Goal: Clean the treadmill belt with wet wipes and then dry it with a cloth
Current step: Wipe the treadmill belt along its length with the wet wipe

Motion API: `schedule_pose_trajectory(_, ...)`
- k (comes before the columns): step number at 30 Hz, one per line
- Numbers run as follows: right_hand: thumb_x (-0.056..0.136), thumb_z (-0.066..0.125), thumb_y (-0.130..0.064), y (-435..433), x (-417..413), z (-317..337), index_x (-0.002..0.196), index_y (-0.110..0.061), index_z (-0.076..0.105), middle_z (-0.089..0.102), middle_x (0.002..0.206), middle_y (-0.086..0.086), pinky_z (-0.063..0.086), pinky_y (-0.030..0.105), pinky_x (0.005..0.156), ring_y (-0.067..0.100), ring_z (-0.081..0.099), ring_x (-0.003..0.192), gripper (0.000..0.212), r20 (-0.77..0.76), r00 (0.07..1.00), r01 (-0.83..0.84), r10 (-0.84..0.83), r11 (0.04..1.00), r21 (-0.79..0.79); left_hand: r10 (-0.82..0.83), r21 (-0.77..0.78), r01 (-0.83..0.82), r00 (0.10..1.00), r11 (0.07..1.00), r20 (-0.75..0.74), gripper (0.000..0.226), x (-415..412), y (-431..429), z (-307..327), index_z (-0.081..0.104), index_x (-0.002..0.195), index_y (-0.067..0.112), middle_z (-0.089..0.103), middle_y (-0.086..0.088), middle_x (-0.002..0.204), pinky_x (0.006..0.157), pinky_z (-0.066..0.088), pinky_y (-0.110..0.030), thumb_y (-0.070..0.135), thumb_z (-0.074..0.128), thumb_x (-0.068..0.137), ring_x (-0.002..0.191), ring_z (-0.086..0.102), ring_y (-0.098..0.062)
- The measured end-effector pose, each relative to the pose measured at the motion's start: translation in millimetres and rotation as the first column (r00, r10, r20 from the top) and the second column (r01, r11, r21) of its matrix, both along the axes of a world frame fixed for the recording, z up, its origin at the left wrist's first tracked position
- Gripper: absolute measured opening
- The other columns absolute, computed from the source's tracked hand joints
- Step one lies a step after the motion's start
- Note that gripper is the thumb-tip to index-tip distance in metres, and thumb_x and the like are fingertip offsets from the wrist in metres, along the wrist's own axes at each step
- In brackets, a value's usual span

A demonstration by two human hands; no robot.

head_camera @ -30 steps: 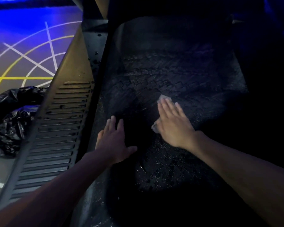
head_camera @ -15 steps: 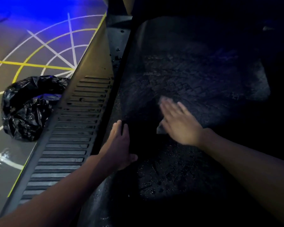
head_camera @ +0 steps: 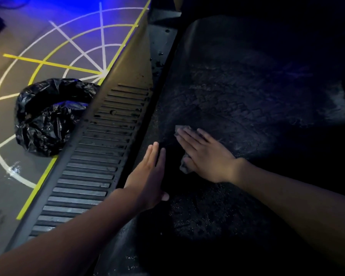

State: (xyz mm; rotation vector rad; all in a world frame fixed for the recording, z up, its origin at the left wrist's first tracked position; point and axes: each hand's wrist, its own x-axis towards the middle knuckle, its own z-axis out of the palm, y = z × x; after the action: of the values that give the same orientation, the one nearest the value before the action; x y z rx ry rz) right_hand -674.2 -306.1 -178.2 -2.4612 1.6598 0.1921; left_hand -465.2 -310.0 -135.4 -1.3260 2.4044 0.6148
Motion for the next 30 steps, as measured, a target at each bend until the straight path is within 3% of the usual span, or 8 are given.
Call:
schedule_pose_trajectory(3,0.090,-0.013,-0.042,-14,2,1,0.155,-0.006,-0.012,-0.015,0.165,0.011,-0.009,0.045,0.122,0.023,-0.019,0.151,0.075,0.002,0.947,0.322,-0.322,0.946,-0.032,0.032,-0.075,-0.028,0.998,0.997,0.054,0.128,-2,4,4,-0.015,0.153,0.010,-0.026,-0.013,0.158,0.122,0.004,-0.036,0.045,0.079,0.073,0.147,-0.023,-0.026)
schedule_pose_trajectory(9,0.099,0.000,-0.043,-11,25,0,0.157,-0.009,-0.010,-0.016,0.165,0.006,-0.011,0.042,0.122,0.018,-0.019,0.150,0.068,0.075,0.992,0.102,-0.101,0.995,-0.008,0.142,-0.205,-0.133,0.989,0.970,0.033,0.099,-4,13,8,0.032,0.134,0.010,0.025,-0.006,0.144,0.104,0.032,-0.030,0.051,0.083,0.061,0.131,0.029,-0.023)
schedule_pose_trajectory(12,0.104,0.012,-0.039,-20,36,4,0.155,-0.005,-0.015,-0.023,0.163,0.012,-0.011,0.045,0.122,0.024,-0.023,0.149,0.068,0.084,0.945,0.313,-0.315,0.949,0.036,0.152,-0.183,-0.144,0.988,0.972,0.027,0.088,-2,14,8,0.037,0.128,0.010,0.026,-0.006,0.148,0.106,0.031,-0.028,0.048,0.083,0.063,0.134,0.030,-0.022)
schedule_pose_trajectory(16,0.097,-0.003,-0.045,-16,51,-2,0.156,-0.007,-0.008,-0.016,0.165,0.008,-0.010,0.042,0.122,0.021,-0.019,0.151,0.071,0.111,0.994,0.000,-0.001,1.000,0.011,0.152,-0.222,-0.145,0.988,0.964,0.013,0.074,0,20,6,0.042,0.120,0.014,0.031,-0.004,0.140,0.101,0.034,-0.028,0.049,0.080,0.067,0.130,0.033,-0.021)
schedule_pose_trajectory(20,0.103,0.017,-0.040,-32,61,1,0.157,-0.007,-0.007,-0.012,0.166,0.008,-0.010,0.042,0.122,0.022,-0.016,0.151,0.067,0.124,0.945,0.302,-0.302,0.953,0.020,0.131,-0.287,-0.114,0.990,0.951,0.042,0.069,1,27,5,0.040,0.123,0.016,0.037,-0.002,0.124,0.095,0.035,-0.028,0.054,0.071,0.075,0.116,0.037,-0.021)
schedule_pose_trajectory(25,0.097,0.047,-0.032,-27,71,3,0.155,-0.003,-0.010,-0.015,0.165,0.012,-0.005,0.043,0.123,0.025,-0.018,0.151,0.087,0.010,0.997,-0.073,0.073,0.997,0.001,0.121,-0.300,-0.116,0.993,0.947,-0.003,0.077,4,26,10,0.033,0.125,0.014,0.037,-0.001,0.122,0.099,0.031,-0.025,0.059,0.069,0.075,0.112,0.036,-0.018)
schedule_pose_trajectory(28,0.103,0.028,-0.039,-33,81,10,0.156,-0.005,-0.006,-0.010,0.166,0.010,-0.006,0.042,0.123,0.023,-0.014,0.152,0.071,0.076,0.971,0.227,-0.225,0.974,-0.009,0.147,-0.292,-0.136,0.989,0.947,0.016,0.073,3,28,11,0.034,0.116,0.014,0.037,0.000,0.115,0.097,0.030,-0.025,0.062,0.069,0.073,0.108,0.036,-0.018)
schedule_pose_trajectory(30,0.105,0.022,-0.036,-29,98,6,0.156,-0.005,-0.003,-0.011,0.166,0.012,-0.007,0.042,0.123,0.024,-0.015,0.152,0.065,0.124,0.981,0.144,-0.146,0.989,0.024,0.172,-0.304,-0.169,0.985,0.938,-0.017,0.078,4,28,10,0.038,0.115,0.011,0.039,-0.003,0.113,0.096,0.033,-0.027,0.061,0.075,0.067,0.106,0.038,-0.019)
